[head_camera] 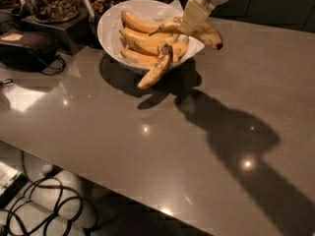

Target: Pick banana from white bowl

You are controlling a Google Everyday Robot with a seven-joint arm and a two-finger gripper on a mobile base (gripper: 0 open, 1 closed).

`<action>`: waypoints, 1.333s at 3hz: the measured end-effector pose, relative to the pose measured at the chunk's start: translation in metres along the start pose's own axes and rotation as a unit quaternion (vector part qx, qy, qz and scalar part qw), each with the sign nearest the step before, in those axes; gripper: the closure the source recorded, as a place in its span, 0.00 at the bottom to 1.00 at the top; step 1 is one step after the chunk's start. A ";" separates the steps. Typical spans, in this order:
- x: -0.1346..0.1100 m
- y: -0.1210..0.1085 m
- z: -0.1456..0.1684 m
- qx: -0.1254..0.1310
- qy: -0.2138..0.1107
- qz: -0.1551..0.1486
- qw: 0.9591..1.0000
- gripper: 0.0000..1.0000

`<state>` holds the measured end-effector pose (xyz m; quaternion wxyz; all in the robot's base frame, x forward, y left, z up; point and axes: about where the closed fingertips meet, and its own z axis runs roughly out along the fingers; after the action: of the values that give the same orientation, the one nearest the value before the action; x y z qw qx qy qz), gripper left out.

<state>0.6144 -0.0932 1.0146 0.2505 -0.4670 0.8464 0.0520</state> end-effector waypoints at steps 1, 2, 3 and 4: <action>-0.001 0.000 0.001 0.000 -0.001 -0.002 1.000 1.00; 0.005 0.027 -0.009 -0.031 -0.002 -0.015 0.999 1.00; 0.022 0.062 -0.020 -0.075 -0.003 -0.022 0.997 1.00; 0.044 0.097 -0.030 -0.116 -0.010 -0.021 0.993 1.00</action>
Offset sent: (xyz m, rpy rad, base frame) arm -0.0846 0.0159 0.0070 0.0535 0.1159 0.1488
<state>0.5050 -0.0820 1.0056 0.2045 -0.5103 0.8219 0.1492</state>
